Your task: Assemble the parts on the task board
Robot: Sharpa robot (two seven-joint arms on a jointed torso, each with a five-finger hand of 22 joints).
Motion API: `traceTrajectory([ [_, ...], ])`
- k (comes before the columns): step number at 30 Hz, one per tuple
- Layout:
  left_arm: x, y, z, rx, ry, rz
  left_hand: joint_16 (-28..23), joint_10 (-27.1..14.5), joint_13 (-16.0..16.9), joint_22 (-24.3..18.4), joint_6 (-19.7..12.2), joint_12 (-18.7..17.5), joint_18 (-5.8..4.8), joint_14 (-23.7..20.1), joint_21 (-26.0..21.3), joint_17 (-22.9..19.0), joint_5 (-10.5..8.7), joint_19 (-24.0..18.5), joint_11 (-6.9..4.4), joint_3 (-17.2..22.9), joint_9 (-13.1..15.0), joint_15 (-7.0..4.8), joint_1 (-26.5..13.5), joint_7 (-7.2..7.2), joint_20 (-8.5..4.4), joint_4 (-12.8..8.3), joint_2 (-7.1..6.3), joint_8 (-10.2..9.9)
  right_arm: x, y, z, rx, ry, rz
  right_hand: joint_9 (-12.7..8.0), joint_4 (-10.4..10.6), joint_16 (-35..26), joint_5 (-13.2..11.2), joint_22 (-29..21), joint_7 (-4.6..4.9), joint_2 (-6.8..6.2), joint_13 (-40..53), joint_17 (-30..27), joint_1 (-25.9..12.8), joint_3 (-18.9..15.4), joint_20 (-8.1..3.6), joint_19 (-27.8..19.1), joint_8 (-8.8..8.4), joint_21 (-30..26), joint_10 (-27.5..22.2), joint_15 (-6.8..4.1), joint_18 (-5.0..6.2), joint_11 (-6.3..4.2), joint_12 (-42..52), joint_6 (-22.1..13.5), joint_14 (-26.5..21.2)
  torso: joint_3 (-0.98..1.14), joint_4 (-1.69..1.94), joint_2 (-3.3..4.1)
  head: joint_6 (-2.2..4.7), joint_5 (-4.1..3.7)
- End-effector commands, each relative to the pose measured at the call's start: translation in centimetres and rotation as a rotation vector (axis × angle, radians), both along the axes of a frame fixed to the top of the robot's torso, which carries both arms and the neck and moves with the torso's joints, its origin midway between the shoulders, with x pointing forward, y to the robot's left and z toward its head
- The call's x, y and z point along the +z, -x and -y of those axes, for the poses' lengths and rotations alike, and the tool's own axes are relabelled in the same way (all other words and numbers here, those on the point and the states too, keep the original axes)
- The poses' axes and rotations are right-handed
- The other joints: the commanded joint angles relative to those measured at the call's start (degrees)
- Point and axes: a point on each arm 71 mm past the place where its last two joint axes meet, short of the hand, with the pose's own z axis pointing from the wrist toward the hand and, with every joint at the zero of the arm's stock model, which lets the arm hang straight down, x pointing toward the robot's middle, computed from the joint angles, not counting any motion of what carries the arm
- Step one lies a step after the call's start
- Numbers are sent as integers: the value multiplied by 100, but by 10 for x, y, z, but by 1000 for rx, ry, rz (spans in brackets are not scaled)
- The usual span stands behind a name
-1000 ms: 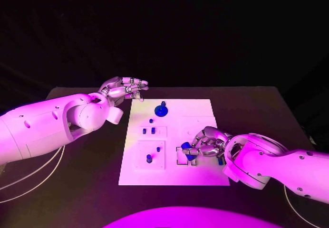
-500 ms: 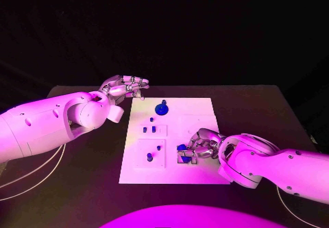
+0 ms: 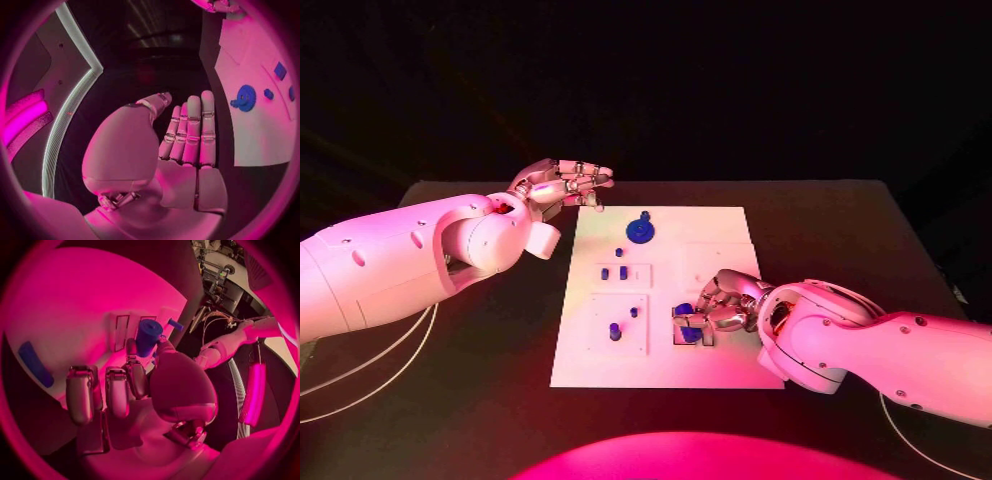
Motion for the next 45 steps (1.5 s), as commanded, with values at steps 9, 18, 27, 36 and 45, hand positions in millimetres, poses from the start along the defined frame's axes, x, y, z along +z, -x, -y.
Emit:
traceTrajectory([
  [9,1,1,1,-10,9,4,-13,-46,-7,-13,-42,28,79,-24,-31,-8,3,4,12,-9,6,3,1,73,38,48,71,32,-5,2,-3,49,52,-10,15,-13,12,-294,1377,-18,-2,392,997,-430,-314,-30,459,38,-13,25,-41,-69,-3,-72,28,503,-1,-5,0,-2,9],
  [18,1,1,1,-9,9,4,-13,-46,-7,-13,-42,28,79,-24,-31,-8,3,4,12,-9,6,3,1,73,38,48,71,32,-4,1,-3,48,53,14,48,4,-1,-1252,1363,1,-111,370,971,-715,-639,-14,441,109,-64,-8,-25,-59,15,-200,-40,497,1,-3,-2,2,6],
  [27,1,1,0,-7,8,4,-13,-46,-7,-13,-42,28,79,-24,-31,-8,3,4,12,-9,6,3,1,73,38,48,71,32,2,6,2,57,30,54,55,-24,-3,-957,1360,1,-48,381,968,-391,-563,-12,436,137,-77,-9,-24,-56,16,-236,-75,497,5,-2,-2,7,5],
  [36,1,0,-1,-5,7,5,-11,-55,-7,-21,-49,39,80,-26,-42,-7,4,8,12,-10,7,2,1,73,39,58,75,37,26,9,29,-3,-69,130,28,-37,-16,-557,1337,17,6,369,940,224,-623,-7,409,110,-166,-33,-17,-40,27,-317,-148,491,1,-14,-16,32,-26],
  [45,1,0,0,-6,8,5,-11,-55,-7,-21,-49,39,80,-26,-42,-7,4,8,12,-10,7,2,1,73,39,58,75,37,42,6,76,-107,-60,179,-89,-64,-29,-453,1313,171,-75,304,915,768,-760,78,378,-164,-268,-122,90,-23,155,-469,-483,484,5,-13,-12,65,-91],
])
